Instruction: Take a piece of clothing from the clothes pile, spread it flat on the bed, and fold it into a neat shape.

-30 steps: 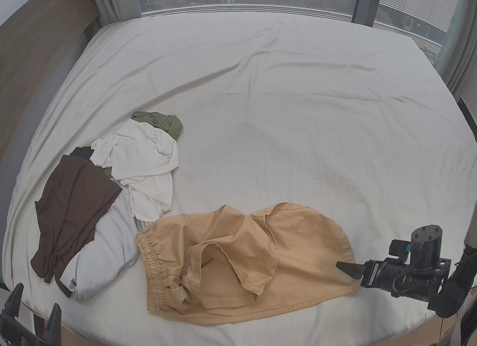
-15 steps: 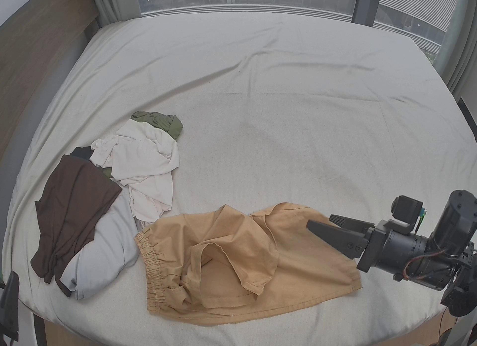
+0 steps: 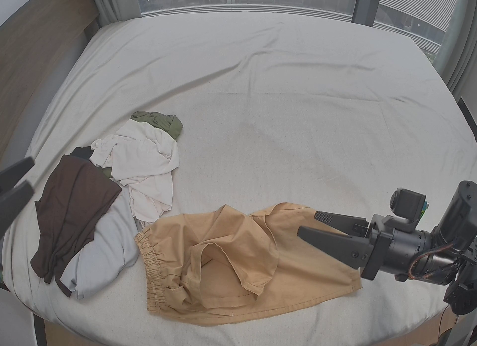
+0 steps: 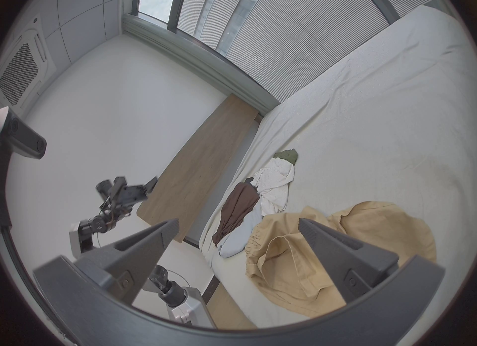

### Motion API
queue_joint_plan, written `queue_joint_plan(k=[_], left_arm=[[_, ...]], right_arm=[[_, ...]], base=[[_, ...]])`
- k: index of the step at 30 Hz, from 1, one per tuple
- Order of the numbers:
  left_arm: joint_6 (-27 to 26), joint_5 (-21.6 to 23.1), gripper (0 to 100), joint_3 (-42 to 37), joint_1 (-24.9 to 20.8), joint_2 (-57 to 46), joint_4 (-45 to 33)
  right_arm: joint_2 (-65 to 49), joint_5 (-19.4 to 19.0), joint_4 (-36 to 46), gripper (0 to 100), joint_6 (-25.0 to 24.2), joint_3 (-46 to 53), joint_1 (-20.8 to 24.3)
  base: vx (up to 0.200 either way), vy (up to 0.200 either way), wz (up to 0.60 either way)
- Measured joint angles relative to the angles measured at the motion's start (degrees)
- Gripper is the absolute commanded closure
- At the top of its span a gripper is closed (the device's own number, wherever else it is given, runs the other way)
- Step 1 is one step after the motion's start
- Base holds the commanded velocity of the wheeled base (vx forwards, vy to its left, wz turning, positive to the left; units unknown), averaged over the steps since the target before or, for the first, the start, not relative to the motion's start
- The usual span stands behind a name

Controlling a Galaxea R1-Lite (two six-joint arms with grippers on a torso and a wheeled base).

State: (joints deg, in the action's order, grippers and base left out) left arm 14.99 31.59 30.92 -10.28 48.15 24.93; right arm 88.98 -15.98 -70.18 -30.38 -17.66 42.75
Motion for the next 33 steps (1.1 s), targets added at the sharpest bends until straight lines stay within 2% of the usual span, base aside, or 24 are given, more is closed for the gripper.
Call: queue_joint_plan(k=[8, 16, 22, 28, 33], left_arm=[[0.35, 1.69, 0, -9.62, 0.28, 10.72, 8.86], [-1.06, 2.55, 0, -16.03, 2.76, 17.08, 10.65], [-1.12, 5.39, 0, -18.76, 4.69, 19.54, 10.51], [-1.12, 10.80, 0, -20.72, 7.08, 23.26, 10.46], [-1.43, 12.04, 0, -21.60, 8.57, 26.49, 10.87]], right_arm=[[2.58, -0.62, -0.79, 0, 0.04, 0.77, 0.52], [10.69, -0.63, -10.42, 0, 1.38, 3.08, 1.15], [19.07, -0.49, -16.23, 0, 2.46, 2.76, 2.97], [24.14, -0.51, -13.28, 0, 2.63, -0.83, 6.33], [25.49, -0.51, -6.70, 0, 2.44, -4.79, 7.19]], base=[[0.000, 0.000, 0.00], [0.000, 0.000, 0.00], [0.000, 0.000, 0.00], [0.000, 0.000, 0.00], [0.000, 0.000, 0.00]])
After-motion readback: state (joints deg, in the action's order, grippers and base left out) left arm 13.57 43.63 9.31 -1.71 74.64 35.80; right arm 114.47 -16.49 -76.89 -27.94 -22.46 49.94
